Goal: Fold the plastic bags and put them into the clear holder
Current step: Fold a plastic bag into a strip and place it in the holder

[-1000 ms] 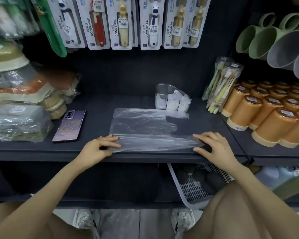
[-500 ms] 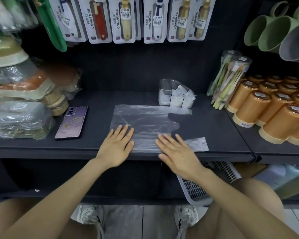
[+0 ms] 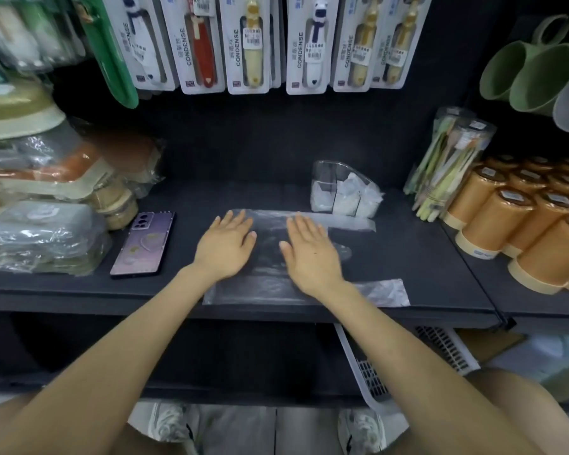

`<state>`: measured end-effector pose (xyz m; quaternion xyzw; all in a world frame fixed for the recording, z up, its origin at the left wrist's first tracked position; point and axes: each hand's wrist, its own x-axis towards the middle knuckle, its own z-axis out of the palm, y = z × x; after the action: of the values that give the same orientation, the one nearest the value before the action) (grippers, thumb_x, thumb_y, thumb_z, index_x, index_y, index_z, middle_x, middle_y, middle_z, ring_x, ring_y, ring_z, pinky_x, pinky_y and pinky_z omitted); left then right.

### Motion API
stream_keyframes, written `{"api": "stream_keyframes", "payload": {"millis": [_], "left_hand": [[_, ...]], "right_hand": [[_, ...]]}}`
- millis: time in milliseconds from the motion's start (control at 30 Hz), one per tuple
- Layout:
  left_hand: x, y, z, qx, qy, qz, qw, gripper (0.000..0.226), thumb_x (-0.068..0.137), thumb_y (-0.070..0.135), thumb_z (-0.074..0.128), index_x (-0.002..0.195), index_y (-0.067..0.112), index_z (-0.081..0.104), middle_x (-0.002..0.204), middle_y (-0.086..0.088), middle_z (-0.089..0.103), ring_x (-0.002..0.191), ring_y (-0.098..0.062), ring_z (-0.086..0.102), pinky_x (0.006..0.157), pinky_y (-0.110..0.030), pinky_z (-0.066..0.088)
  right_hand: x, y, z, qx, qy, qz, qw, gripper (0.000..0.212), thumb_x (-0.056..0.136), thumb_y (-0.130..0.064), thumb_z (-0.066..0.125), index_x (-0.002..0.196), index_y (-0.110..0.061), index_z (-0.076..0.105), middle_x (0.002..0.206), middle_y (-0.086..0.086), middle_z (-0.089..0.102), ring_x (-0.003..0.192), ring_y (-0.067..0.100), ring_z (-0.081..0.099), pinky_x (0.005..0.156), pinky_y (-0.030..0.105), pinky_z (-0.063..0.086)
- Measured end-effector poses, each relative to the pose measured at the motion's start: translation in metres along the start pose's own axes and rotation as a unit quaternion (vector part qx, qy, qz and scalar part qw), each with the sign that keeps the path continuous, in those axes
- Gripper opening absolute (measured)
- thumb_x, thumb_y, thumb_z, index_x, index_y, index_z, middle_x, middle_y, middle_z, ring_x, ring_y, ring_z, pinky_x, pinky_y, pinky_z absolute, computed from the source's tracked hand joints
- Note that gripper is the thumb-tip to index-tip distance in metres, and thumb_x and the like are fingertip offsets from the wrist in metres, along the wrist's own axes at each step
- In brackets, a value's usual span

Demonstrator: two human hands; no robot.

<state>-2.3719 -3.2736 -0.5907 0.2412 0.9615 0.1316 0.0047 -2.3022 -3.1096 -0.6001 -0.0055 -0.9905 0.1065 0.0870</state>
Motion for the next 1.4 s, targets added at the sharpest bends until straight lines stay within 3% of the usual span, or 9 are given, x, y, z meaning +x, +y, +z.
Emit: {"api": "stream_keyframes", "payload": {"millis": [233,533,667,767,900,1033,1200,1300,1400], "left_hand": [[0.053,-0.014,0.023,0.071,-0.038,-0.03,0.996,0.057,0.105,0.035,0.017,0.153,0.006,0.009,0.162,-0.01,0.007,0.149,-0.023,0.002,0.12,-0.035,-0.001],[0.062,-0.025,0.039,0.041,-0.07,-0.039,0.996,0.059,0.103,0.044,0.011,0.154,0.015,0.003,0.162,-0.003,-0.003,0.149,-0.018,-0.007,0.12,-0.034,-0.005],[0.052,-0.028,0.024,-0.117,-0.041,-0.052,0.991,0.055,0.105,0.039,0.015,0.153,0.016,0.003,0.161,-0.005,-0.005,0.148,-0.019,-0.009,0.118,-0.03,-0.008],[0.016,-0.018,0.023,-0.017,0.01,0.032,0.999,0.072,0.094,0.053,-0.002,0.152,0.013,0.011,0.159,-0.002,-0.003,0.146,-0.016,-0.011,0.114,-0.026,-0.014],[-0.029,-0.014,0.035,0.041,-0.035,0.061,0.997,0.084,0.075,0.056,-0.02,0.149,0.018,-0.006,0.151,0.006,-0.016,0.137,-0.005,-0.021,0.111,-0.022,-0.02],[-0.029,-0.02,0.04,0.05,-0.06,0.054,0.996,0.078,0.074,0.059,-0.022,0.144,0.025,-0.016,0.151,0.008,-0.021,0.138,-0.005,-0.023,0.115,-0.026,-0.016],[-0.027,-0.019,0.039,0.061,-0.085,0.037,0.994,0.067,0.094,0.056,-0.006,0.152,0.021,-0.009,0.16,0.002,-0.013,0.147,-0.013,-0.016,0.117,-0.028,-0.013],[-0.027,-0.019,0.029,-0.082,-0.088,0.001,0.993,0.058,0.104,0.042,0.021,0.153,0.019,0.001,0.161,0.001,-0.006,0.147,-0.011,-0.011,0.118,-0.026,-0.008],[-0.034,-0.02,0.015,-0.354,-0.005,-0.047,0.934,0.046,0.101,0.031,0.045,0.145,0.024,0.038,0.155,0.01,0.026,0.145,-0.003,0.013,0.116,-0.02,0.01]], "right_hand": [[0.081,-0.008,0.03,-0.058,-0.092,0.001,0.994,0.058,0.105,-0.038,0.017,0.153,-0.007,0.011,0.161,0.012,0.007,0.149,0.022,0.002,0.12,0.038,-0.003],[0.063,0.074,0.017,-0.073,-0.153,0.059,0.984,0.062,0.102,-0.049,0.011,0.154,-0.016,0.006,0.162,0.002,0.0,0.148,0.015,-0.003,0.12,0.039,-0.002],[0.046,0.05,0.002,-0.076,-0.077,0.051,0.993,0.073,0.094,-0.052,-0.006,0.153,-0.012,0.011,0.161,0.008,0.009,0.149,0.02,0.003,0.119,0.037,-0.003],[0.017,0.0,0.006,-0.048,-0.056,-0.015,0.997,0.089,0.08,-0.051,-0.017,0.153,-0.011,0.014,0.16,0.009,0.011,0.149,0.022,0.005,0.118,0.037,-0.007],[-0.007,-0.023,0.027,-0.021,-0.118,-0.039,0.992,0.073,0.092,-0.048,-0.01,0.153,-0.014,0.006,0.162,0.005,0.003,0.149,0.018,-0.004,0.118,0.038,-0.014],[-0.023,0.034,0.016,-0.058,-0.138,0.003,0.989,0.06,0.101,-0.049,0.003,0.153,-0.022,-0.006,0.161,-0.001,-0.008,0.147,0.015,-0.012,0.119,0.042,-0.012],[-0.047,0.078,-0.004,-0.07,-0.087,0.033,0.993,0.097,0.076,-0.068,-0.029,0.154,-0.02,0.004,0.161,0.003,0.006,0.149,0.02,0.0,0.118,0.039,-0.011],[-0.063,0.05,-0.01,-0.017,0.0,-0.082,0.996,0.082,0.09,-0.072,0.011,0.142,-0.019,0.045,0.15,0.006,0.039,0.142,0.023,0.031,0.118,0.044,0.011],[-0.075,0.037,0.003,-0.068,0.029,-0.197,0.978,0.058,0.077,-0.064,0.059,0.115,-0.022,0.069,0.127,0.001,0.063,0.12,0.022,0.056,0.109,0.044,0.03]]}}
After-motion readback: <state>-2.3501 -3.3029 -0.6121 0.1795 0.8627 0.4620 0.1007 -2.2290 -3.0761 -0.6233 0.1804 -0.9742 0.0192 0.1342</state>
